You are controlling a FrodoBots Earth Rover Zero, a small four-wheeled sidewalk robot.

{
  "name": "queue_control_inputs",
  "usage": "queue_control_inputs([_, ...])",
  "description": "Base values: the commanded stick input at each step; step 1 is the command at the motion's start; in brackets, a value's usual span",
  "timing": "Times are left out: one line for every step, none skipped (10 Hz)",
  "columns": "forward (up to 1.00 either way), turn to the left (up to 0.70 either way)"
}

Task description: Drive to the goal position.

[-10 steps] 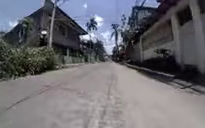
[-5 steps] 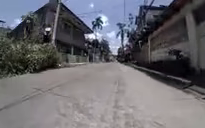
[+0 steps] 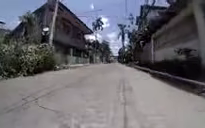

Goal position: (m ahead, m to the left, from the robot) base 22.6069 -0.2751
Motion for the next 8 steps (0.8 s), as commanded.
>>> queue_control_inputs([1.00,-0.31])
queue_control_inputs([1.00,-0.31])
queue_control_inputs([1.00,-0.22])
queue_control_inputs([1.00,-0.11])
queue_control_inputs([1.00,0.01])
queue_control_inputs([1.00,0.09])
queue_control_inputs([1.00,0.09])
queue_control_inputs([1.00,0.09])
